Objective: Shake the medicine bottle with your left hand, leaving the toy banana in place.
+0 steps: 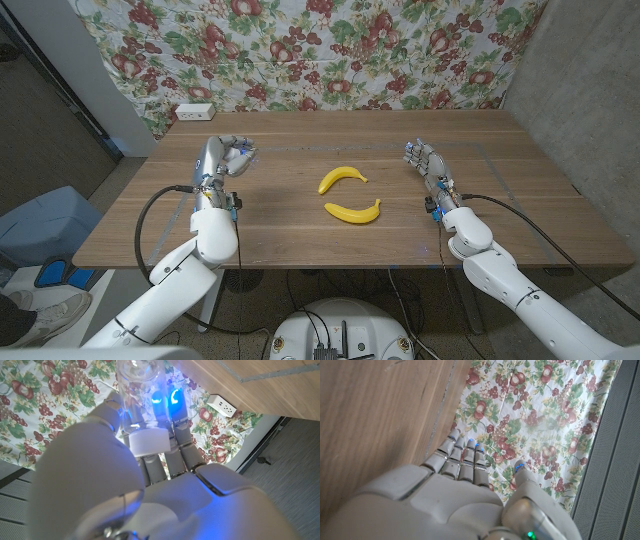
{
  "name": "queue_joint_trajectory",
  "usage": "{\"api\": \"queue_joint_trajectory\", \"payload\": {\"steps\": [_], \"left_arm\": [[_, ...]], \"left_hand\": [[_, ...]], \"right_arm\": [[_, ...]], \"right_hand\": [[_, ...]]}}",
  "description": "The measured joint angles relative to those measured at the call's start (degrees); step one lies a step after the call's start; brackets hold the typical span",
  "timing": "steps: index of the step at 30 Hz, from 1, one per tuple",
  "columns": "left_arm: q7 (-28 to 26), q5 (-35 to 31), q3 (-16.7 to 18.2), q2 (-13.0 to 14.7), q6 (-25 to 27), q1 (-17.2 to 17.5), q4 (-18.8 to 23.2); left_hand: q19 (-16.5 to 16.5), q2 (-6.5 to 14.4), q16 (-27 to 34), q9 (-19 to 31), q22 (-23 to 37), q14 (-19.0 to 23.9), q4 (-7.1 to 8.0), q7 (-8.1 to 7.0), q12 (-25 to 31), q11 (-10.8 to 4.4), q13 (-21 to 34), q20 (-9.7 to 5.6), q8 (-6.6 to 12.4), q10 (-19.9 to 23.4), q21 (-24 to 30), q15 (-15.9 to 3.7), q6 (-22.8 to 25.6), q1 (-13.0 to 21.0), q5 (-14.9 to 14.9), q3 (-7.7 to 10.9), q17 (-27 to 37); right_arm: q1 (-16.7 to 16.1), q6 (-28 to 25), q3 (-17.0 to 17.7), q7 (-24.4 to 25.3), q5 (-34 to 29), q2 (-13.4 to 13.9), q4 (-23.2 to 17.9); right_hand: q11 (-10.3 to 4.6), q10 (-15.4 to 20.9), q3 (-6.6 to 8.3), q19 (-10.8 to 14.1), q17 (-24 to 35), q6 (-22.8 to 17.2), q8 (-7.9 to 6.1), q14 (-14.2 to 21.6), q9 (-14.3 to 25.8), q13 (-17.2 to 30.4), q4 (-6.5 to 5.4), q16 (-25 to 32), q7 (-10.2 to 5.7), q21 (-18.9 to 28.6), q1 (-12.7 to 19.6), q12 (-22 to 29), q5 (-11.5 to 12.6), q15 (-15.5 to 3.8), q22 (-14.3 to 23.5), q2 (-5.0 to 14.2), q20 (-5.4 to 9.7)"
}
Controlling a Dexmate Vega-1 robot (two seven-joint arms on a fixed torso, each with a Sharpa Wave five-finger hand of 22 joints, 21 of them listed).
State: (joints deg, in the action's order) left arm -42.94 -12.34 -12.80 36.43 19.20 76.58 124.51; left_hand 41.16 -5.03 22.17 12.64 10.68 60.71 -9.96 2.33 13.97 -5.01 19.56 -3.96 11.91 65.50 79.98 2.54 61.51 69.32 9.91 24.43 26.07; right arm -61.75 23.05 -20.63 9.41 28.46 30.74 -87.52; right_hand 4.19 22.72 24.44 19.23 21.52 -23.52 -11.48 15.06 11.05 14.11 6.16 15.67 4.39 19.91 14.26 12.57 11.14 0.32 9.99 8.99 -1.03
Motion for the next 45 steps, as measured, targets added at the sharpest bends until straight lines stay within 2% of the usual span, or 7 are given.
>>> {"api": "queue_joint_trajectory", "payload": {"steps": [11,12,16,17,23,25,45], "left_arm": [[4.2,0.0,1.6,2.4,6.7,0.4,3.9],[5.9,0.4,1.8,2.9,9.1,0.4,4.6],[5.9,0.4,2.1,4.1,9.1,0.4,5.8],[8.8,1.5,2.2,4.5,13.1,0.3,6.2],[10.7,2.3,2.5,6.7,15.8,-0.4,8.1],[12.9,3.3,2.5,7.3,19.2,-0.7,8.4],[20.0,9.9,-1.3,14.6,32.3,-7.2,9.8]], "left_hand": [[-0.1,0.0,-0.1,0.0,0.0,0.0,0.0,0.0,0.0,0.01,-0.2,0.09,0.0,0.0,0.0,0.0,0.0,0.0,0.0,0.0,0.0],[-0.1,0.0,-0.1,0.0,0.0,0.0,0.0,0.0,0.0,0.01,-0.2,0.09,0.0,0.0,0.0,0.0,0.0,0.0,0.0,-0.01,0.0],[-0.1,0.0,-0.1,0.0,0.0,0.0,0.0,0.0,0.0,0.01,-0.2,0.09,0.0,0.0,0.0,0.0,0.0,0.0,0.0,-0.01,0.0],[-0.1,0.0,-0.1,0.0,0.0,0.0,0.0,0.0,0.0,0.01,-0.2,0.09,0.0,0.0,0.0,0.0,0.0,0.0,0.0,-0.01,0.0],[-0.1,0.0,-0.2,0.0,0.0,0.0,0.0,0.0,0.0,0.01,-0.2,0.1,0.0,0.0,0.0,0.0,0.0,0.0,0.0,-0.02,0.0],[-0.1,0.0,-0.2,0.0,0.0,0.0,0.01,0.0,0.0,-0.11,-0.2,0.1,0.0,0.1,0.0,0.0,0.0,0.0,0.0,-0.02,0.0],[-0.1,0.0,-0.1,0.0,0.0,0.0,0.32,0.0,-0.2,-0.2,-0.1,0.1,0.0,0.2,0.0,0.0,0.0,0.0,0.0,0.18,0.5]], "right_arm": [[-0.4,0.5,0.1,-0.2,0.0,0.1,-0.3],[-0.5,0.6,0.2,-0.3,0.0,0.1,-0.3],[-0.5,0.7,0.2,-0.4,0.0,0.1,-0.3],[-0.6,0.7,0.2,-0.4,0.0,0.1,-0.3],[-0.6,0.9,0.2,-0.5,0.0,0.1,-0.3],[-0.7,0.9,0.2,-0.5,0.0,0.1,-0.3],[-0.9,0.9,0.2,-0.4,0.0,0.0,-0.5]], "right_hand": [[0.0,0.0,0.0,0.0,0.0,0.0,0.0,0.0,0.0,0.0,0.0,0.0,0.0,0.0,0.0,0.0,0.0,0.0,0.0,0.0,0.0],[0.0,0.0,0.0,0.0,0.0,0.0,0.0,0.0,0.0,0.0,0.0,0.0,0.0,-0.1,0.0,0.0,0.0,0.0,0.0,0.0,0.0],[0.0,0.0,0.0,0.0,0.0,0.0,0.0,0.0,0.0,0.0,0.0,0.0,0.0,-0.2,0.0,0.0,0.0,0.0,0.0,0.0,0.0],[0.0,0.0,0.0,0.0,0.0,0.0,0.0,0.0,0.0,0.0,0.0,0.0,0.0,-0.2,0.0,0.0,0.0,0.0,0.0,0.0,0.0],[0.0,0.0,0.0,0.0,0.0,0.0,0.0,0.0,0.0,0.0,0.0,0.0,0.0,-0.2,0.0,0.0,0.0,0.0,0.0,0.0,0.0],[0.0,0.0,0.0,0.0,0.0,0.0,0.0,0.0,0.0,0.0,0.0,0.0,0.0,-0.4,0.0,0.0,0.0,0.0,0.0,0.0,0.0],[0.0,0.0,0.0,0.4,0.0,0.0,0.0,0.0,0.0,0.0,0.0,0.0,0.0,-0.7,0.0,0.0,0.0,0.0,0.0,0.0,0.43]]}}
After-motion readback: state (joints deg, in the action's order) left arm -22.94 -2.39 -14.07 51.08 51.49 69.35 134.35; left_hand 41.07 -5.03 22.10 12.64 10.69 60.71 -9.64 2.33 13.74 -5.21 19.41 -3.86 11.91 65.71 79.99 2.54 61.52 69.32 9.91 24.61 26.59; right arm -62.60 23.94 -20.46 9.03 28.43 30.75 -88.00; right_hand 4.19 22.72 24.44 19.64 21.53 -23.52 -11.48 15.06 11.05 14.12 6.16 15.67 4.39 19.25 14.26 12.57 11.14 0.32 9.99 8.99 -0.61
